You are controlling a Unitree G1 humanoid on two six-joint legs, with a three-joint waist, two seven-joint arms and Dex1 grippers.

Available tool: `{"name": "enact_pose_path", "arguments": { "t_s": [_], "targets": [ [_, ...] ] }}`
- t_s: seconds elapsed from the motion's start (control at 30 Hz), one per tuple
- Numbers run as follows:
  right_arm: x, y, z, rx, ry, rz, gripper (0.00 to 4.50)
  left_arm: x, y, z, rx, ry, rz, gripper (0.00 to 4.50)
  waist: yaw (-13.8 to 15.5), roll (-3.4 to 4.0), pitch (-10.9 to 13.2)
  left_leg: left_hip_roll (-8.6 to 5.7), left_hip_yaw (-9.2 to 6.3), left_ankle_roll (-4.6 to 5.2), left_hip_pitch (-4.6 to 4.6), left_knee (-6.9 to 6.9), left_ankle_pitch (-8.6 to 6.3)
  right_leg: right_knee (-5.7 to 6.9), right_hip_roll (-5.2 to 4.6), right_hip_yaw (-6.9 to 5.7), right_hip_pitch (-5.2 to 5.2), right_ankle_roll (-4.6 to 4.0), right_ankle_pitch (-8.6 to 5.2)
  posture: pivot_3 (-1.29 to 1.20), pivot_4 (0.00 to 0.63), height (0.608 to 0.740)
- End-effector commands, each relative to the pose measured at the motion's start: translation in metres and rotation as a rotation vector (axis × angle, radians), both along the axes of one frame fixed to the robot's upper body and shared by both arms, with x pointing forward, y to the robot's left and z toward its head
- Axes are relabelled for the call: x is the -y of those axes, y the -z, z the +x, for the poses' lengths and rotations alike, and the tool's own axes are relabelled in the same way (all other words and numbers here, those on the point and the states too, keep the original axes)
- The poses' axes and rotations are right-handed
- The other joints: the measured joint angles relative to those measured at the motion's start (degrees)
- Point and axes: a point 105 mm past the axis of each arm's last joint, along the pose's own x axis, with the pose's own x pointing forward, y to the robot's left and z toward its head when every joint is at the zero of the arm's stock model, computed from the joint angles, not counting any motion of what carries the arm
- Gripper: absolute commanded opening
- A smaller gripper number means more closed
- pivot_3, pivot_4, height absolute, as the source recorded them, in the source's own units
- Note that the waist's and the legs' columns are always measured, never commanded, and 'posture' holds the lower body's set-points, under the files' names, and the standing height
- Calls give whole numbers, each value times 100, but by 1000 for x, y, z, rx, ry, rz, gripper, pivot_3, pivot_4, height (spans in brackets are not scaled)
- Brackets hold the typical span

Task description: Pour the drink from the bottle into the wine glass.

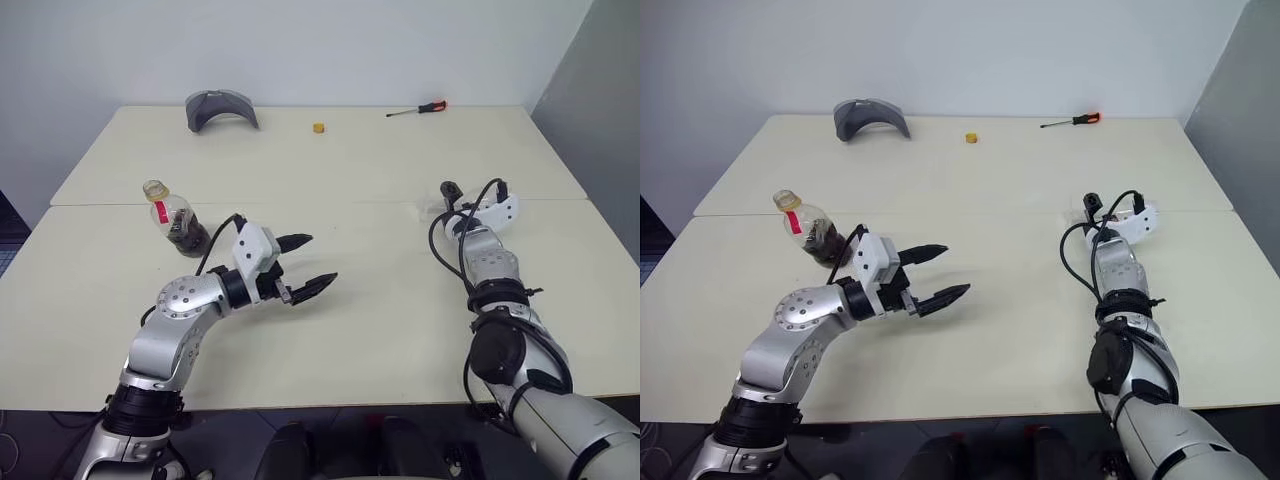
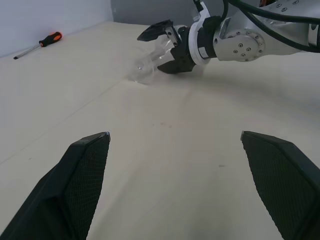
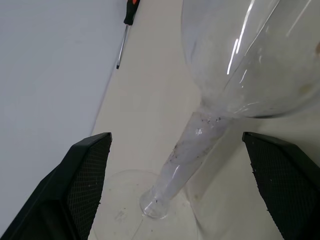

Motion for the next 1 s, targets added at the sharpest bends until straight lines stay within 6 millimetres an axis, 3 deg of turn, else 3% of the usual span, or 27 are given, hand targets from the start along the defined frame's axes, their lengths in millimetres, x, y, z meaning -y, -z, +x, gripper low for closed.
{"name": "enact_pose_path", "arguments": {
  "t_s": [0.03,0.13,0.23,0.57,0.67,0.7,0.8,0.87,1.0],
  "targets": [
    [5,3,1,-17,13,-1,4474,-4,-13,-6,46,0,0,4500,1,0,0,0,0,0,1,0,0,0,0,1,0,0,0,0,150,740],
    [2,7,2,-33,16,16,4474,-5,-15,-8,46,-2,2,4500,2,-1,-1,0,-1,0,2,0,0,-2,0,0,3,0,0,0,150,740],
    [0,8,3,-42,14,31,3917,-7,-16,-6,47,-8,8,4500,2,-1,-1,0,-1,0,4,1,0,-2,0,-1,6,0,0,0,150,740],
    [3,7,4,-40,22,12,419,-6,-16,-5,52,-13,7,4500,2,0,-2,1,1,0,3,-1,0,-3,0,0,5,0,0,0,150,740],
    [3,-1,6,-19,15,-101,184,-6,-16,-5,54,-17,6,4500,34,0,-2,0,-3,0,1,-1,0,-6,-1,-4,5,0,0,0,150,740],
    [-1,-15,9,30,1,-195,184,-7,-16,-5,55,-27,2,4500,34,0,-2,-1,-3,0,-1,0,0,-8,-3,-4,5,0,0,0,150,740],
    [-32,-72,13,271,-87,-501,183,-13,-14,-8,30,-97,-41,4500,0,12,6,-2,4,0,-2,0,0,-7,-4,5,0,0,0,0,150,740],
    [-49,-87,10,362,-125,-649,183,-20,-12,-9,26,-178,-58,4500,-23,19,10,-1,6,-2,-6,-3,1,-6,-4,8,-8,0,0,0,150,740],
    [-89,-97,-2,507,-214,-844,183,-36,-2,-21,10,-331,-64,4500,-37,19,10,5,9,-3,-11,-13,2,-4,-1,11,-24,0,0,0,150,740]
  ]
}}
